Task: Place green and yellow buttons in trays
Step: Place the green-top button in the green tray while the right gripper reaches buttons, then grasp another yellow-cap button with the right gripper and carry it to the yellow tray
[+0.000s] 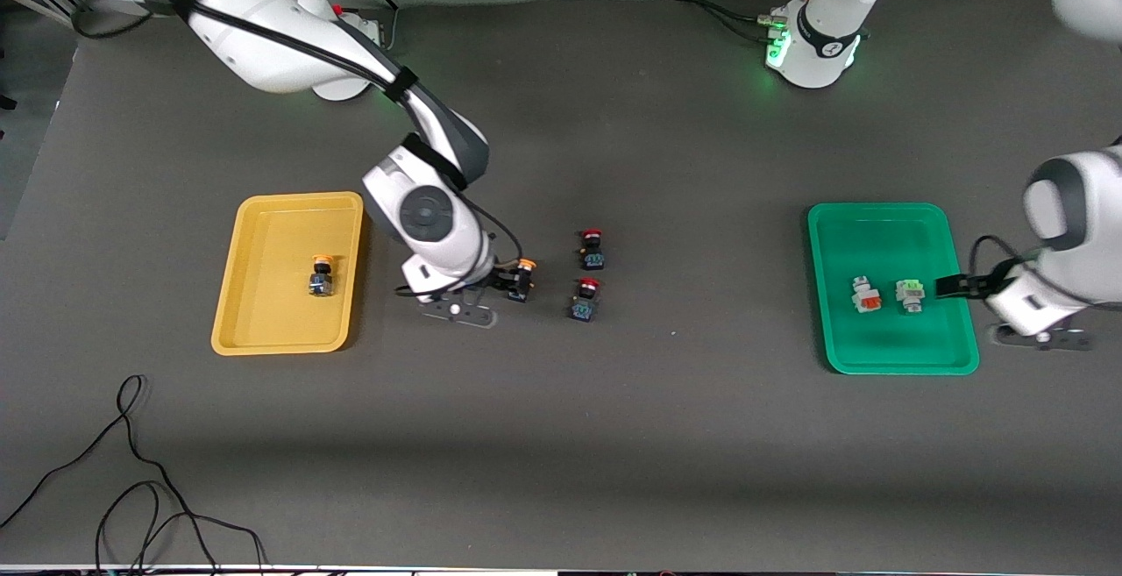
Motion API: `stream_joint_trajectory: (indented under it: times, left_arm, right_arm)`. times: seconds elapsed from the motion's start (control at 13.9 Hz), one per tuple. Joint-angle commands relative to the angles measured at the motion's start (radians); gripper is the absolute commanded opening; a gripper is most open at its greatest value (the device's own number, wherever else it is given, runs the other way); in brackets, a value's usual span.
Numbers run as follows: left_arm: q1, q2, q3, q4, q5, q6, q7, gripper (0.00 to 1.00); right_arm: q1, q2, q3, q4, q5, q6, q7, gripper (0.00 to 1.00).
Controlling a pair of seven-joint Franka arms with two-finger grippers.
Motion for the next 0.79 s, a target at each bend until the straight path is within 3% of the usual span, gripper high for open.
stream_joint_trajectory:
  times: [0.0,0.36,0.43,0.5,0.57,0.65,0.72]
  left_arm:
    - [0.013,-0.044,-0.01,0.126,-0.003,-0.217,0.048,1.0]
    - [0.0,-0.198,-0.019,0.168,-0.05,-0.392,0.04,1.0]
    - [-0.016,-0.227,-0.021,0.17,-0.053,-0.418,0.034,1.0]
    - [-0.037,-0.257,-0.019,0.17,-0.061,-0.443,0.028,1.0]
    - [-0.058,-0.287,-0.018,0.17,-0.069,-0.458,0.017,1.0]
    - [-0.083,-0.302,-0.012,0.17,-0.084,-0.469,-0.009,1.0]
    - [-0.12,-0.316,-0.006,0.17,-0.095,-0.478,-0.054,1.0]
  right_arm:
    - [0.043,0.1,0.001,0.086,-0.089,-0.01,0.082,1.0]
    - [0.05,0.146,0.001,0.08,-0.121,0.021,0.111,1.0]
    - [0.051,0.154,0.001,0.08,-0.123,0.028,0.111,0.95]
    - [0.051,0.155,0.001,0.078,-0.129,0.041,0.113,0.57]
    - [0.051,0.155,0.001,0.078,-0.13,0.042,0.113,0.26]
    - [0.051,0.155,0.0,0.078,-0.13,0.042,0.114,0.07]
    - [0.051,0.155,0.001,0.08,-0.13,0.042,0.119,0.0]
